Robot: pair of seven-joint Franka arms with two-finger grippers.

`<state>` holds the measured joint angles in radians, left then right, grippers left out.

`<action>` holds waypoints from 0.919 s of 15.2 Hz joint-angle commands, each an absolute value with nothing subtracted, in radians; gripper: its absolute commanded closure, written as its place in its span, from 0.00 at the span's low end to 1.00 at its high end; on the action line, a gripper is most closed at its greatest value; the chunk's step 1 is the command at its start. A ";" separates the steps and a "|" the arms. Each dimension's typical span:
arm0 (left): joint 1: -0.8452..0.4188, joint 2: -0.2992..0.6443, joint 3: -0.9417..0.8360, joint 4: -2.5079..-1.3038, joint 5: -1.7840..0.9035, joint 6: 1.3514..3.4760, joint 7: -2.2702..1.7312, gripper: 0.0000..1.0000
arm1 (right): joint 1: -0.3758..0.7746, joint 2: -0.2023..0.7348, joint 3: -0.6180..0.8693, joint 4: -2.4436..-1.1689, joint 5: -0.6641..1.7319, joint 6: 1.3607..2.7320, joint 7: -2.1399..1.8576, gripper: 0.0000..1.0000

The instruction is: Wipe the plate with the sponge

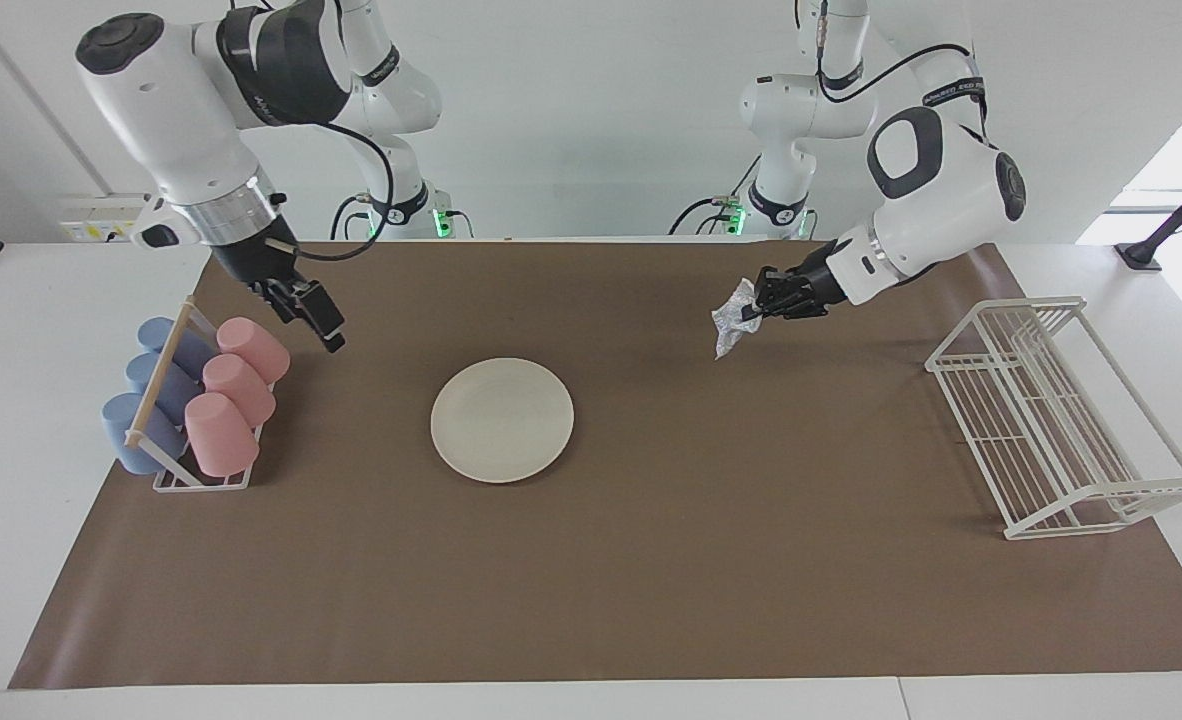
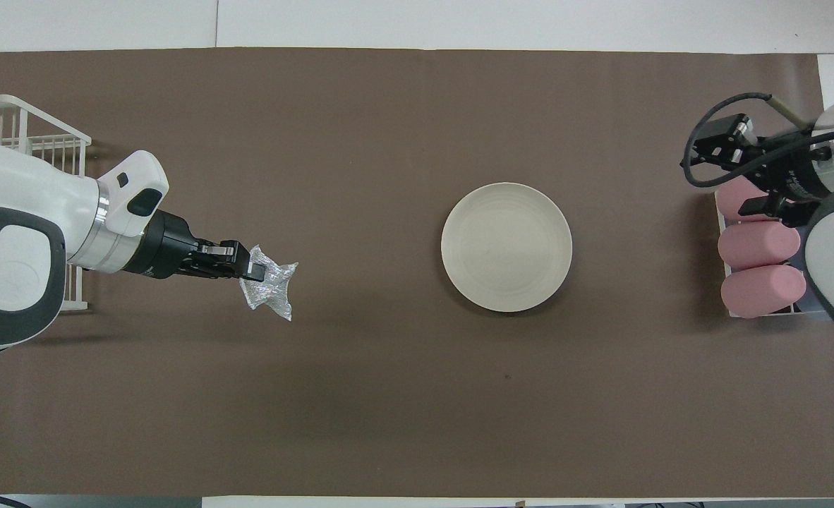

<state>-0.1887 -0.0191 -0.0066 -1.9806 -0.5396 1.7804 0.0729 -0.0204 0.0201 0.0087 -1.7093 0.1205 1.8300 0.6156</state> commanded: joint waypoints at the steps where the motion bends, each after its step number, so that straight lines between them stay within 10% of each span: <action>1: -0.201 -0.015 -0.009 -1.928 -0.364 1.709 -0.030 1.00 | -0.064 -0.005 0.018 -1.726 0.117 1.815 0.564 0.00; 14: -0.385 -0.009 -0.031 -1.887 0.329 1.467 -0.394 1.00 | -0.112 -0.015 0.011 -1.721 0.103 1.729 0.745 0.00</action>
